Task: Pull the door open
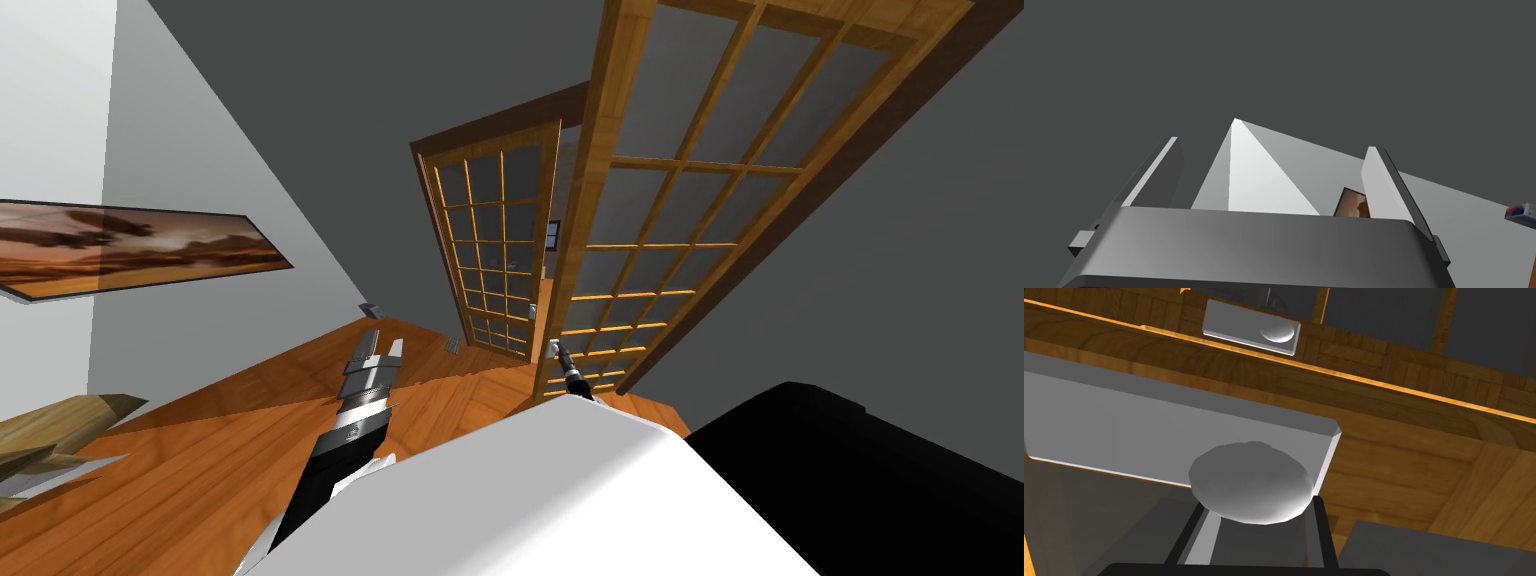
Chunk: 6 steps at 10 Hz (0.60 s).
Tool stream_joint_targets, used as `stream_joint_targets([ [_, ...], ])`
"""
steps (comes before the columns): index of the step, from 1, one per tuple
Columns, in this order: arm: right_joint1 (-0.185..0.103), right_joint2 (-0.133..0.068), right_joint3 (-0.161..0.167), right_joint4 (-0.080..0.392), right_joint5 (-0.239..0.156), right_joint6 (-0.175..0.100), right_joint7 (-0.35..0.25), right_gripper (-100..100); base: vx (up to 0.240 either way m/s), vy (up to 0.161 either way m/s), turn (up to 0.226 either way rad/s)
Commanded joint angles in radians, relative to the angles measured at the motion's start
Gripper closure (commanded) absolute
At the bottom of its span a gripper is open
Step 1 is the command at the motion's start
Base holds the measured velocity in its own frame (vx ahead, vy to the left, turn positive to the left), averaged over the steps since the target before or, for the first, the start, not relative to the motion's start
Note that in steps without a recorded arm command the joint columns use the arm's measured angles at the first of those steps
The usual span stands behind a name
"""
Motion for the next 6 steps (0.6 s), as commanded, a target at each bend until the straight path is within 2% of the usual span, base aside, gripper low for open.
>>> stream_joint_targets([
  [1, -0.018, 0.01, 0.019, 0.023, -0.006, -0.016, -0.04, 100, -0.029, -0.024, 0.026],
  [4, -0.023, 0.003, 0.04, 0.029, -0.04, -0.017, -0.119, 100, -0.026, -0.012, 0.042],
  [5, -0.023, 0.003, 0.04, 0.029, -0.04, -0.017, -0.123, 100, -0.024, -0.012, 0.02],
  [6, -0.026, 0.0, 0.051, 0.032, -0.058, -0.017, -0.163, 100, -0.036, -0.012, 0.039],
])
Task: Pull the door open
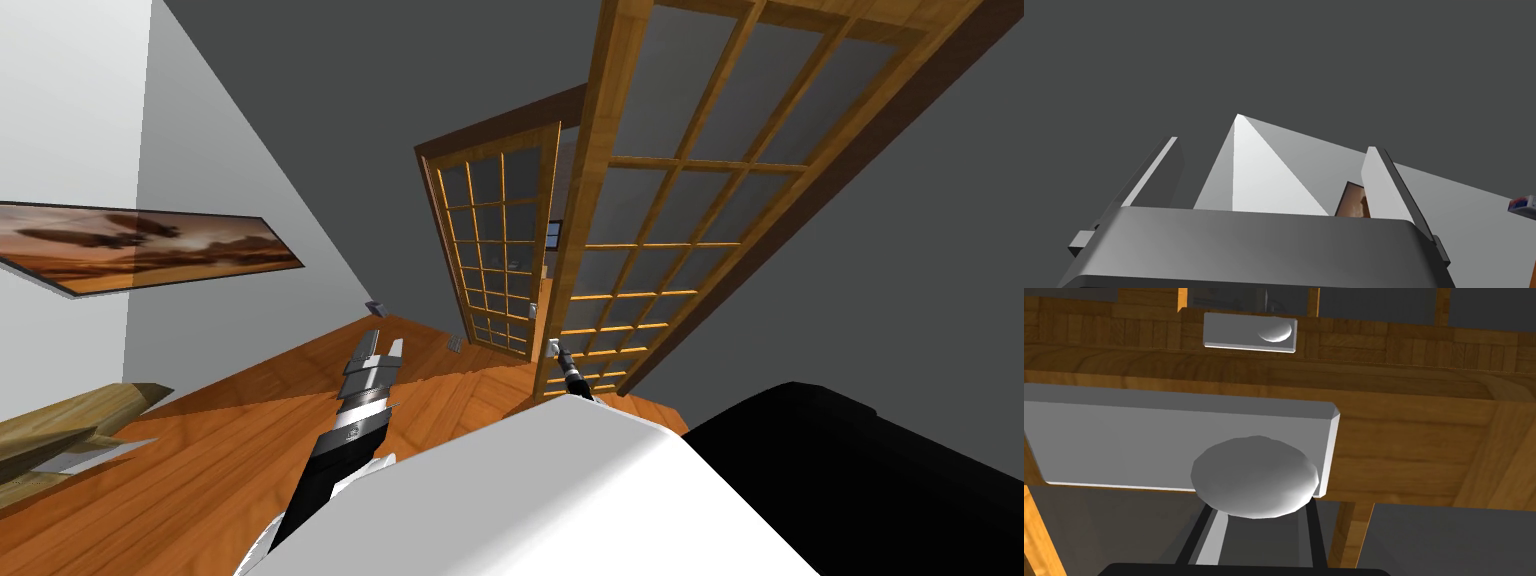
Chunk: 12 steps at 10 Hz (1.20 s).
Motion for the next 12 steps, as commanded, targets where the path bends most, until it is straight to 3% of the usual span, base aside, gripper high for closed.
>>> stream_joint_targets([
  [1, 0.008, 0.014, 0.019, -0.035, -0.003, 0.01, -0.026, 100, -0.025, -0.009, 0.018],
  [3, 0.003, 0.007, 0.041, -0.029, -0.037, 0.009, -0.095, 100, -0.034, -0.013, 0.066],
  [12, -0.01, -0.01, 0.094, -0.013, -0.124, 0.007, -0.309, 100, -0.033, -0.013, 0.04],
])
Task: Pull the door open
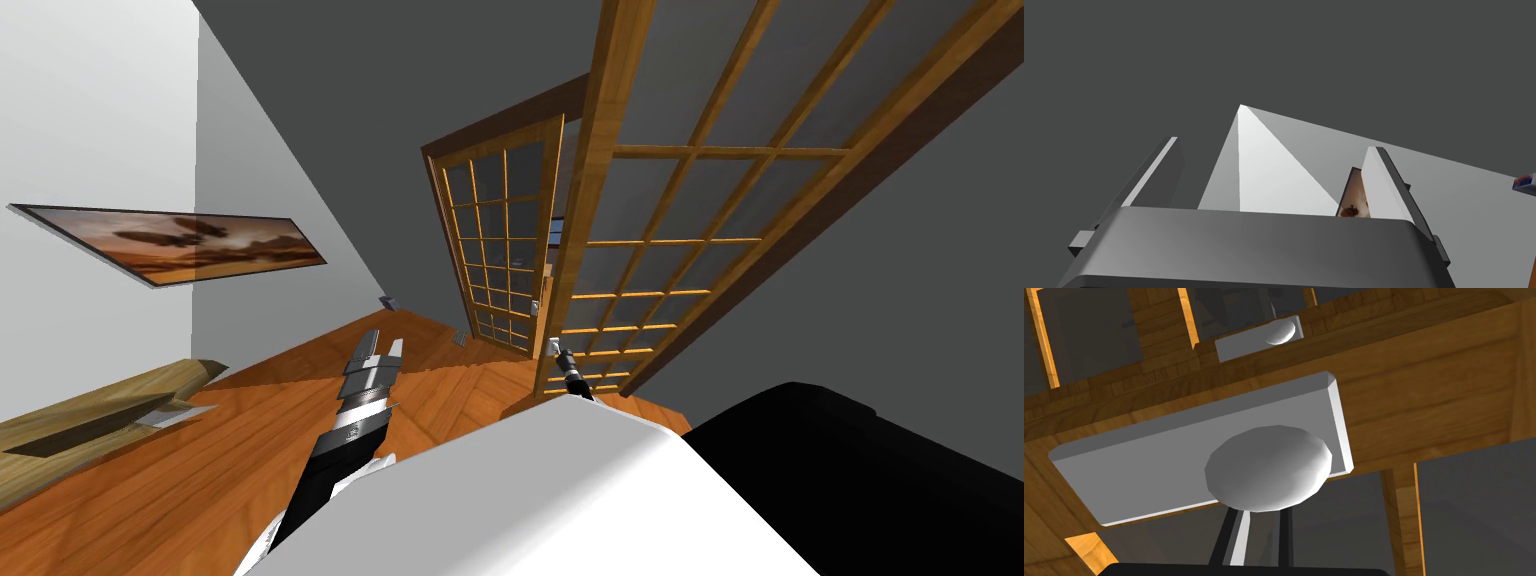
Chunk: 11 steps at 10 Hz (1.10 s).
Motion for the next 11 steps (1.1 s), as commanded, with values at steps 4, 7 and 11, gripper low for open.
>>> stream_joint_targets([
  [4, -0.017, 0.003, 0.038, -0.01, -0.037, -0.008, -0.112, 100, -0.028, -0.009, 0.042],
  [7, -0.022, -0.004, 0.059, -0.004, -0.071, -0.009, -0.19, 100, -0.038, -0.014, 0.046],
  [11, 0.008, 0.004, 0.056, -0.039, -0.114, 0.031, -0.268, -100, -0.058, -0.022, 0.016],
])
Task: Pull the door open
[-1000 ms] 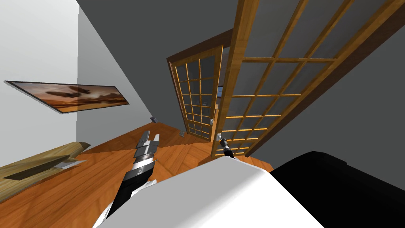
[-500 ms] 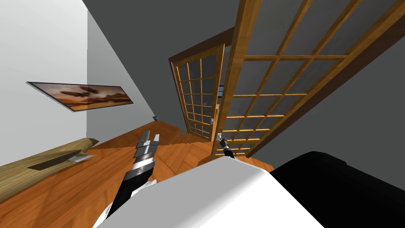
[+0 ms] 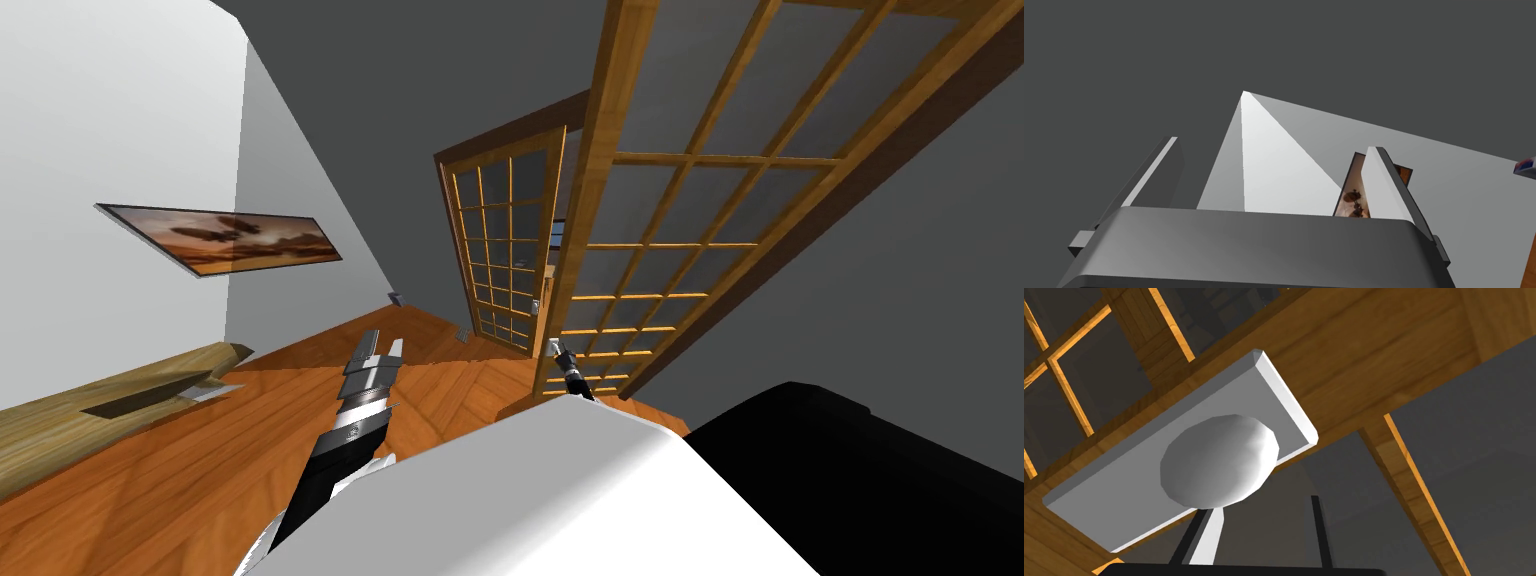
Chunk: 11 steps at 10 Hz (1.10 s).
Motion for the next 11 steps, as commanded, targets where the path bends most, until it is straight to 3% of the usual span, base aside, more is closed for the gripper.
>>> stream_joint_targets([
  [1, -0.009, 0.017, 0.02, 0.002, -0.013, -0.006, -0.05, -100, -0.105, -0.004, 0.039],
  [5, -0.008, 0.026, 0.028, -0.008, -0.042, -0.003, -0.124, -100, -0.064, 0.021, 0.065],
  [11, -0.006, 0.046, 0.048, -0.032, -0.11, 0.003, -0.282, -100, -0.061, -0.01, 0.042],
])
